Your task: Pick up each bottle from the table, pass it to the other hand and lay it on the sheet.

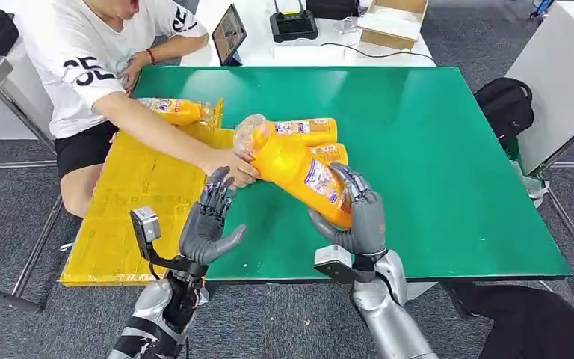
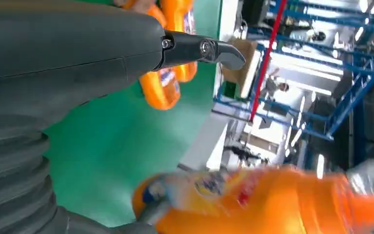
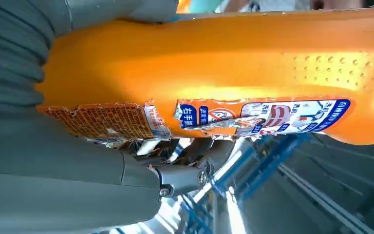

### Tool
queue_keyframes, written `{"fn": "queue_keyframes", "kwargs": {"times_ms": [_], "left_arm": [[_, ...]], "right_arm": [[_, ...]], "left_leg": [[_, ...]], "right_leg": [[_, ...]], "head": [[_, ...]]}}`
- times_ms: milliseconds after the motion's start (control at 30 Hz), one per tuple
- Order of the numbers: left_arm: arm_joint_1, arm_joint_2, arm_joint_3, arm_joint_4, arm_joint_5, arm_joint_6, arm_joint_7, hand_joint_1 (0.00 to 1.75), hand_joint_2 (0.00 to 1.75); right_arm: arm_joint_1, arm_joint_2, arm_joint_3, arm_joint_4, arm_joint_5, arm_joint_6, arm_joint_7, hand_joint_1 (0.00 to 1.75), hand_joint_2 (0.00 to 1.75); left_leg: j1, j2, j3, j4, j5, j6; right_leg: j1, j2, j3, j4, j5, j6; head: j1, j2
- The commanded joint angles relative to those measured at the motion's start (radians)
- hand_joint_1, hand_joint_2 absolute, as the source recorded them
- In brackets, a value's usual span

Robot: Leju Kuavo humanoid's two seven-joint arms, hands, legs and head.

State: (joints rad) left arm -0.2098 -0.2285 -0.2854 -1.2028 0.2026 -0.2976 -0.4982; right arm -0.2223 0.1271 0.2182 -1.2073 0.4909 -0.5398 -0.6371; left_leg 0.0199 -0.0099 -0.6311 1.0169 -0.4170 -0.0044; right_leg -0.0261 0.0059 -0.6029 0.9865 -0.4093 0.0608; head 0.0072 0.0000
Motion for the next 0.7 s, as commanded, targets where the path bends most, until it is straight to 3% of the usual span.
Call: {"fn": "queue_keyframes", "kwargs": {"times_ms": [33,233,333,367,700], "left_arm": [[-0.022,0.034,-0.06,0.008,0.007,-0.01,0.013,0.0,1.75],[-0.049,0.025,-0.076,0.055,0.006,-0.004,0.019,0.0,1.75],[-0.069,0.018,-0.078,0.083,0.003,0.006,0.019,0.0,1.75],[-0.071,0.017,-0.078,0.085,0.002,0.007,0.02,0.0,1.75],[-0.072,0.018,-0.078,0.086,0.003,0.007,0.02,0.0,1.75]], "right_arm": [[-0.055,0.058,0.052,0.196,-0.005,-0.01,-0.024,1.75,1.75],[-0.086,0.096,0.14,0.272,0.017,0.019,-0.017,1.75,1.75],[-0.095,0.116,0.213,0.326,0.032,0.04,-0.013,1.75,1.75],[-0.092,0.121,0.219,0.333,0.03,0.044,-0.014,1.75,1.75],[-0.095,0.118,0.231,0.343,0.026,0.036,-0.015,1.75,1.75]], "left_leg": [[0.001,0.005,0.007,-0.001,-0.003,0.001],[0.0,0.003,0.003,-0.001,-0.001,0.001],[0.001,0.005,0.008,-0.001,-0.003,0.002],[0.0,0.002,0.003,-0.001,-0.001,0.001],[0.001,0.002,0.004,-0.001,-0.001,0.001]], "right_leg": [[0.002,0.003,0.006,-0.002,-0.001,-0.004],[0.001,0.002,0.002,-0.001,0.0,-0.002],[0.002,0.003,0.007,-0.002,-0.001,-0.005],[0.001,0.001,0.002,-0.001,0.0,-0.003],[0.001,0.0,0.003,-0.001,-0.001,-0.003]], "head": [[0.0,0.0],[0.0,0.0],[0.0,0.0],[0.0,0.0],[0.0,0.0]]}}
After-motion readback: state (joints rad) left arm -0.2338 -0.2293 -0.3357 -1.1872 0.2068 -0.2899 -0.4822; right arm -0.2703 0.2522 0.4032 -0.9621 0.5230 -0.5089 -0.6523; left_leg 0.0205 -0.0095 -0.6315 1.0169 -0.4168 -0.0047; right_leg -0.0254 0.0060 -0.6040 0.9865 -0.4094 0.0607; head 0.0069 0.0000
